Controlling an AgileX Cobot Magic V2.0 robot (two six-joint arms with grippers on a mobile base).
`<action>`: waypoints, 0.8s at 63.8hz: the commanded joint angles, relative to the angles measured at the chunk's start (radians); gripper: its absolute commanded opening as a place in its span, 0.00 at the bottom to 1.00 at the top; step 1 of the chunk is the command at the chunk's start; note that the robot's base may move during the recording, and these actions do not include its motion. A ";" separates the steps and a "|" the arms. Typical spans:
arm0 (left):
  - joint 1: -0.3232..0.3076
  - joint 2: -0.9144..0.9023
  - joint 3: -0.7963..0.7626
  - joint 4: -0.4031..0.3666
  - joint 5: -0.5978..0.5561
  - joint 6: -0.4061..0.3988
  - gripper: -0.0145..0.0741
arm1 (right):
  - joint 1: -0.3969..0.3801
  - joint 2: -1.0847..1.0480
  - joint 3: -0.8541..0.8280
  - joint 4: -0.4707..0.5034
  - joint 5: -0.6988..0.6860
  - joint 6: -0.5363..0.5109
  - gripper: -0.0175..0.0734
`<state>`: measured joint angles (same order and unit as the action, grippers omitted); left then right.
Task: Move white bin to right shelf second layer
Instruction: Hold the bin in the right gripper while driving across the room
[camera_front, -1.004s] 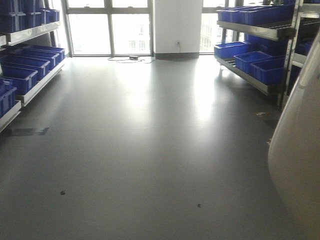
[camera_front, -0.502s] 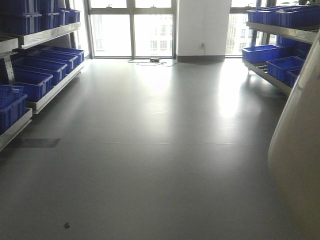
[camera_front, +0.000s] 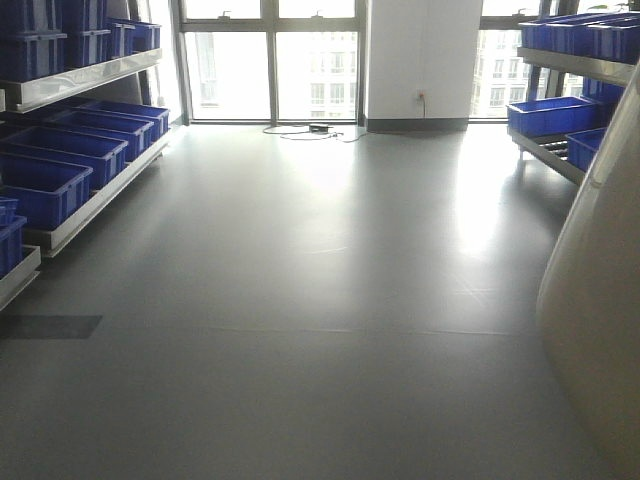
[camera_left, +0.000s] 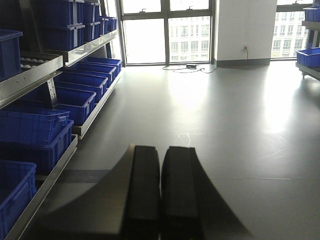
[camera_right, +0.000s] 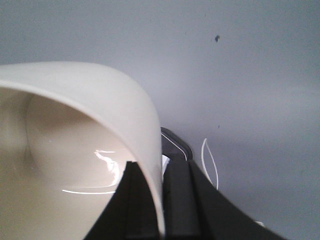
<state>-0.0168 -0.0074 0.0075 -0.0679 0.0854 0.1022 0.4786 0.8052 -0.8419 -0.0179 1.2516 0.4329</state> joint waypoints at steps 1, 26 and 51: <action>-0.004 -0.015 0.037 -0.006 -0.085 -0.003 0.26 | -0.005 -0.004 -0.027 -0.002 -0.005 0.000 0.26; -0.004 -0.015 0.037 -0.006 -0.085 -0.003 0.26 | -0.005 -0.004 -0.027 -0.002 -0.006 -0.001 0.26; -0.004 -0.015 0.037 -0.006 -0.085 -0.003 0.26 | -0.005 -0.002 -0.027 -0.002 -0.006 -0.001 0.26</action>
<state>-0.0168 -0.0074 0.0075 -0.0679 0.0854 0.1022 0.4786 0.8052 -0.8419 -0.0179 1.2516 0.4329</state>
